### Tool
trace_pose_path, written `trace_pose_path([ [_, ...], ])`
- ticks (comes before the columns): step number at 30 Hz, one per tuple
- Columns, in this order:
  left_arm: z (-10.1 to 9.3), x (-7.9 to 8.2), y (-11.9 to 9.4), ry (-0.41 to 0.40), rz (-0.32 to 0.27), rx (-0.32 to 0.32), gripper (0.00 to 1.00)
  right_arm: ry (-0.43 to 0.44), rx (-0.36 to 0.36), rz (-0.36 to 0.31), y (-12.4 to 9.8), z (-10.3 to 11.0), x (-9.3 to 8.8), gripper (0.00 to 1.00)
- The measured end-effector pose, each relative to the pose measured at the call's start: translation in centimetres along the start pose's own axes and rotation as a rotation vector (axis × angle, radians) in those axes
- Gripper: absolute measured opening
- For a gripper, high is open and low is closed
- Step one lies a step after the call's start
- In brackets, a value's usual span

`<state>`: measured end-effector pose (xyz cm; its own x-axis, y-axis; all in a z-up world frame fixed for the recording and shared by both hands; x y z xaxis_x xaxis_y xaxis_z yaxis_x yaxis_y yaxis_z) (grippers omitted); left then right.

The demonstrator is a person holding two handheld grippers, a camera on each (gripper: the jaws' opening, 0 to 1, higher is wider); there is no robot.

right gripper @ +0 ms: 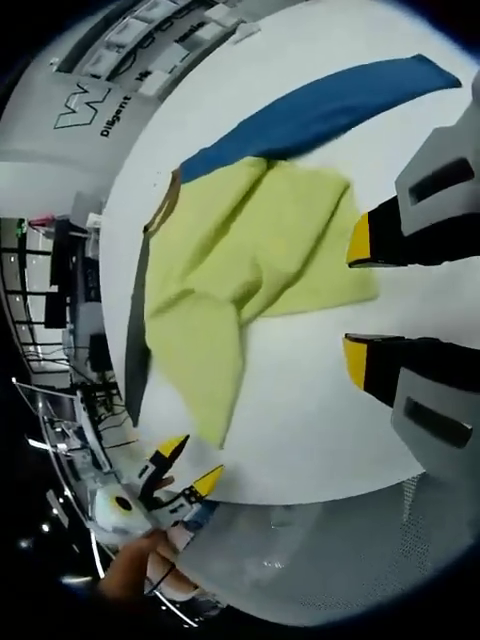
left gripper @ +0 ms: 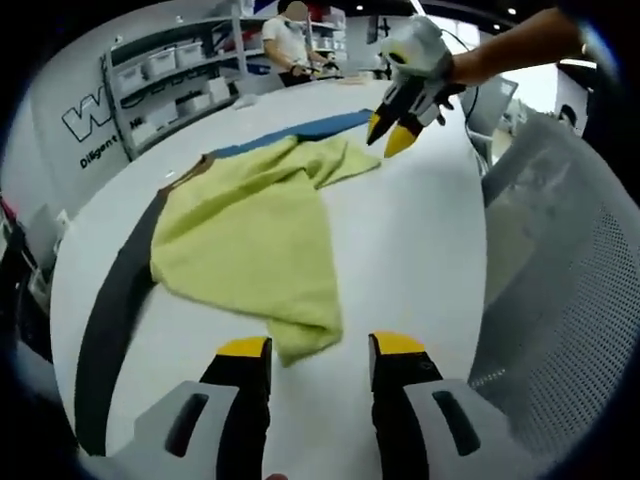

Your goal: Fold the garment on the visible template until the final outline fits inside the template.

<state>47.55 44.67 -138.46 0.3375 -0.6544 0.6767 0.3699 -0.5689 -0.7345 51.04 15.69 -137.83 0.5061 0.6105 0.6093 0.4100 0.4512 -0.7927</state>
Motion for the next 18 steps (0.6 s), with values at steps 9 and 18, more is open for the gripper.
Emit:
trace_pose_path([
  [9, 0.0, -0.1, 0.4, 0.003, 0.026, -0.016, 0.25, 0.027, -0.01, 0.038, 1.1, 0.1, 0.1, 0.17],
  [18, 0.0, -0.3, 1.1, 0.041, 0.061, -0.011, 0.18, 0.03, -0.013, 0.07, 1.8, 0.0, -0.5, 0.14],
])
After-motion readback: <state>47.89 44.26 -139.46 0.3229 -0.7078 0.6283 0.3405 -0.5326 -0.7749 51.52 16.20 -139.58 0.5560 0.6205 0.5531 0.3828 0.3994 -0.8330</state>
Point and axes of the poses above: the point that each gripper's makers call its tool centre point, and the gripper's own axes: y roughly forward along the fingers, z roughly to its left, x roughly out of its top, the point moved 6 cm from there along -y, roughly backward along the fingers, and after that the axes turned 1 degree about -y, right-handed, at the moved point
